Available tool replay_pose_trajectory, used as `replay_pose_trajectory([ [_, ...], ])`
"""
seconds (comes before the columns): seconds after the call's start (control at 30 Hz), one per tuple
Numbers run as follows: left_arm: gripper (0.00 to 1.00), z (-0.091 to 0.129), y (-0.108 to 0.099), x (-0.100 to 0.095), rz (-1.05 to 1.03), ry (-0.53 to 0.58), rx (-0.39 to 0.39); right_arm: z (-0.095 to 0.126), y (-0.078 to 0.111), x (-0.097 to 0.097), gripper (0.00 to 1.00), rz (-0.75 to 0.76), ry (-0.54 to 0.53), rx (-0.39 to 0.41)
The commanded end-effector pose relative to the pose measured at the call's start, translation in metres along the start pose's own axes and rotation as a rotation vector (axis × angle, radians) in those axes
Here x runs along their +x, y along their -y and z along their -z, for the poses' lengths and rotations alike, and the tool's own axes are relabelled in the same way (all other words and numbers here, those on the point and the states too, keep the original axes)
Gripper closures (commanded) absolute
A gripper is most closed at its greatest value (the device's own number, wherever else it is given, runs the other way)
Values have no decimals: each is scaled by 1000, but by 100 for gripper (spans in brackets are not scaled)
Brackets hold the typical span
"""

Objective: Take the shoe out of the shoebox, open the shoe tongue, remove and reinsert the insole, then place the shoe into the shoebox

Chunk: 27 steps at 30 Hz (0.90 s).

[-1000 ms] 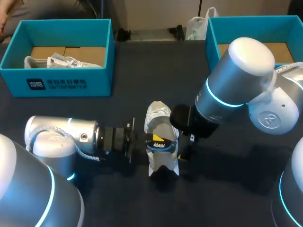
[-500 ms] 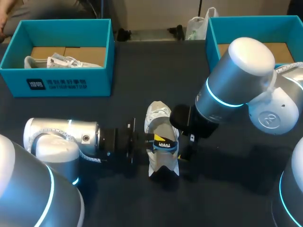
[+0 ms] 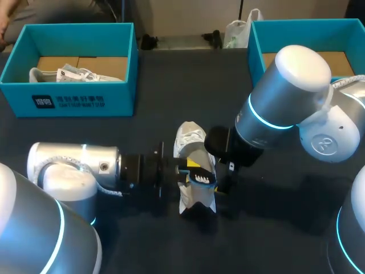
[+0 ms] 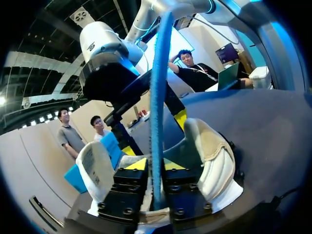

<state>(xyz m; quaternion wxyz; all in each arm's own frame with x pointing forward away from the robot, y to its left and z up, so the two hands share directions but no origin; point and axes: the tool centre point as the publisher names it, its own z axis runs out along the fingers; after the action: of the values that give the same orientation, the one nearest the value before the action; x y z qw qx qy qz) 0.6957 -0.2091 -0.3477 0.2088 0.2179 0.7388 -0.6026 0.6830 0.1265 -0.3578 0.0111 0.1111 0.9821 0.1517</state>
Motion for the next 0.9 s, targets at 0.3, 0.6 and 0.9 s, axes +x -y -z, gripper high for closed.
replay_pose_trajectory([
  [0.3, 58, 8, 26, 5, -40, 3, 45, -1, 0, 2, 0, -1, 5, 1],
  [0.6, 70, 4, 41, 8, -100, 9, 39, -1, 0, 2, 0, -1, 5, 1],
  [0.9, 100, 0, 42, 6, -111, 15, 0, -1, 0, 2, 0, -1, 5, 1],
])
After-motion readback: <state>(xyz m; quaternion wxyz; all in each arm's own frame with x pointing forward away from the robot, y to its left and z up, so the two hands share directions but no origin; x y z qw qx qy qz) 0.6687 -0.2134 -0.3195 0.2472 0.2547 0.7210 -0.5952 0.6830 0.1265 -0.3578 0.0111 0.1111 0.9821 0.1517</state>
